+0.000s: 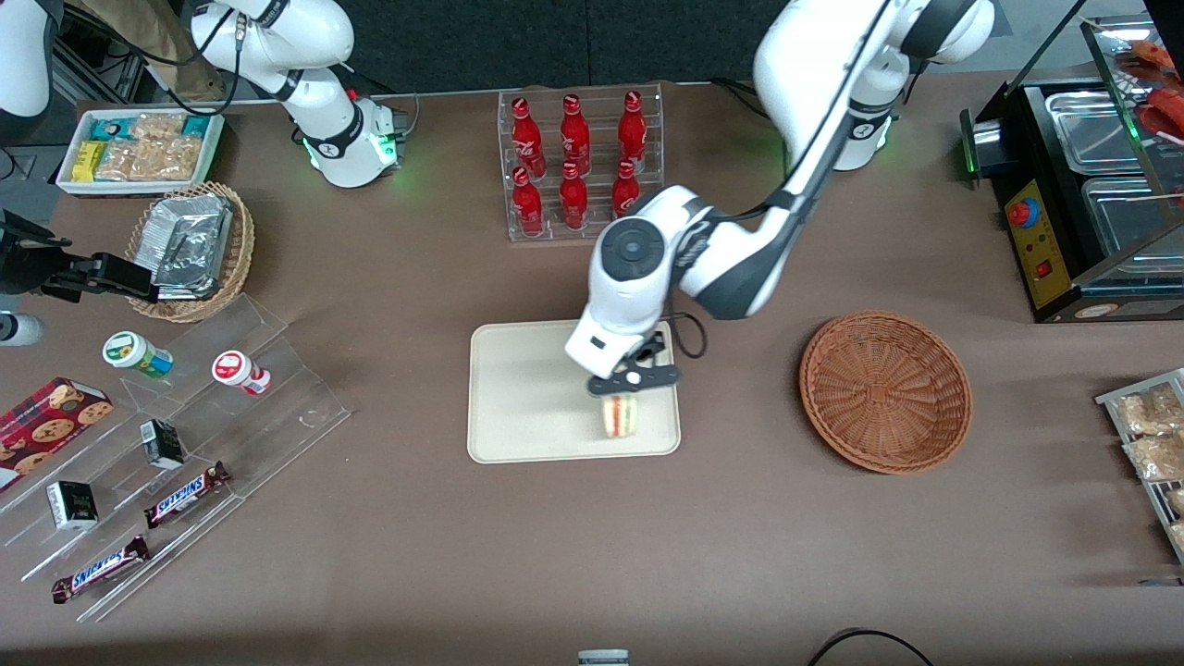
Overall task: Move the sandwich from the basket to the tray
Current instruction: 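Carry the sandwich with the left gripper over the cream tray, then lower the sandwich onto the tray and open the left gripper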
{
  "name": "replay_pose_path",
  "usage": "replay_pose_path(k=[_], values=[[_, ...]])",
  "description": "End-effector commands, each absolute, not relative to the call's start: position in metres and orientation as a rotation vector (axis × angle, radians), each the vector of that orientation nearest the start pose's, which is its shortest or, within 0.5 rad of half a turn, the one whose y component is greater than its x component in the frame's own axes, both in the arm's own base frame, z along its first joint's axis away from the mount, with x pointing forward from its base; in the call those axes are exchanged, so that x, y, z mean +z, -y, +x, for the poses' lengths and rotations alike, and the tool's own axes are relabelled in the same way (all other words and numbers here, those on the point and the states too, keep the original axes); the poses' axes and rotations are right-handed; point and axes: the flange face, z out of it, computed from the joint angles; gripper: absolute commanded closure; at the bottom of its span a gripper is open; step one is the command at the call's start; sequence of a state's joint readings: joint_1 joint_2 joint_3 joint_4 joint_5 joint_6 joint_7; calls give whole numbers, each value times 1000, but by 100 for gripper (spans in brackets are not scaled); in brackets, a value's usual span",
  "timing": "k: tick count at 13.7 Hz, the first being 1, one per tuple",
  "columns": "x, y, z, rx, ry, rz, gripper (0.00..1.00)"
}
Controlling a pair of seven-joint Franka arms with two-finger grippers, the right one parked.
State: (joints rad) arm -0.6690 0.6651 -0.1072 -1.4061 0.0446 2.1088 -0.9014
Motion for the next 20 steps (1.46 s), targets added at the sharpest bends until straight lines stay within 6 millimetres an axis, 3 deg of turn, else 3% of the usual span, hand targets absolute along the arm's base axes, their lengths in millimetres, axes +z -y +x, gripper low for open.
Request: replay_pose_path(k=[1,7,12,13,14,15,17,18,20], values=[[301,515,528,-20,170,-3185,100],[257,533,510,7,112,-3169,100],[236,536,505,14,97,-3161,100],[235,536,505,18,92,-3159,75],[234,535,506,18,83,-3157,21],[234,536,505,15,78,-3156,1],[245,535,508,2,91,-3163,1],[260,535,511,-17,97,-3172,1],[316,522,514,-14,189,-3152,1]])
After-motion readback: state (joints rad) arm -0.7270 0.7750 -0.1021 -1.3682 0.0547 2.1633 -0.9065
